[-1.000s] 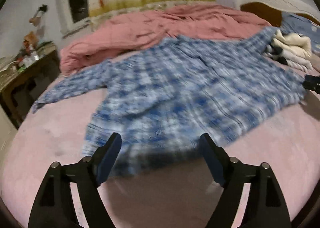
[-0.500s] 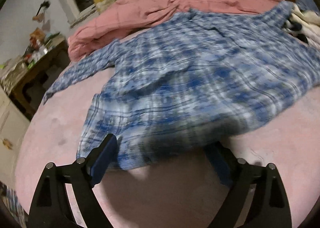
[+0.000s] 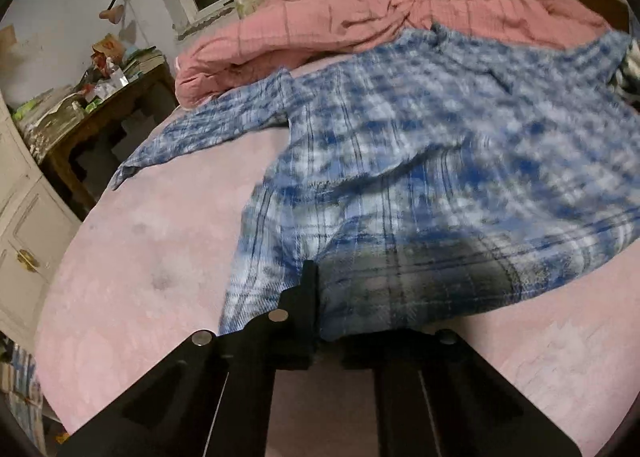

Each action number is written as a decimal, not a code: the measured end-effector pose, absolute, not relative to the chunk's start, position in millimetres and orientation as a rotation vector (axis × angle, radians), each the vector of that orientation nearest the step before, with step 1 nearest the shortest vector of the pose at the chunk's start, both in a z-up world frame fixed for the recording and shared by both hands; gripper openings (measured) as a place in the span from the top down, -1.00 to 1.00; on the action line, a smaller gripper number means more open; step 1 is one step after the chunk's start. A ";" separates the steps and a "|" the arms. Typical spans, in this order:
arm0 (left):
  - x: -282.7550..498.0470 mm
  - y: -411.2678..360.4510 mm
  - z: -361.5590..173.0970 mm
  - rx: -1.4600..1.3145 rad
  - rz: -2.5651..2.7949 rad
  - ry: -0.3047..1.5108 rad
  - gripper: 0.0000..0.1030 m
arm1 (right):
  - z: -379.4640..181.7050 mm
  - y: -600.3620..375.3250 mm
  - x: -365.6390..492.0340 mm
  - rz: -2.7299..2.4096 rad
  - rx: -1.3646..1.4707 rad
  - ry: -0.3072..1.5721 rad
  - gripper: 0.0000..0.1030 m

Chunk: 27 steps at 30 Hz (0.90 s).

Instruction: Fold large clothes

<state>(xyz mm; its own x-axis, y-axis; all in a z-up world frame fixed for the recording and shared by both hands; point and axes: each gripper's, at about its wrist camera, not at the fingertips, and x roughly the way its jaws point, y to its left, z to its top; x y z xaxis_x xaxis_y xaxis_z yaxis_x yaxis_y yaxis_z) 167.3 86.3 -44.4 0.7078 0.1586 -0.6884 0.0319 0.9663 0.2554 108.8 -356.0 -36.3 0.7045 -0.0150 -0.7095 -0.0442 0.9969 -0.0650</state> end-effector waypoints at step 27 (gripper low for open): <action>375.5 96.7 -56.4 0.040 -0.009 0.979 0.80 | -22.5 -345.3 328.8 -0.082 -0.088 0.827 0.90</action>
<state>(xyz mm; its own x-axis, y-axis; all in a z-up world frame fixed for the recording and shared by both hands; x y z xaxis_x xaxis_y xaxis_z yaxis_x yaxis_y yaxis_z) 375.5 96.7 -56.4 0.5578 0.0102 -0.8299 0.0260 0.9992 0.0297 328.8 -345.3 -22.5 0.6747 -0.1071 -0.7303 0.0383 0.9932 -0.1103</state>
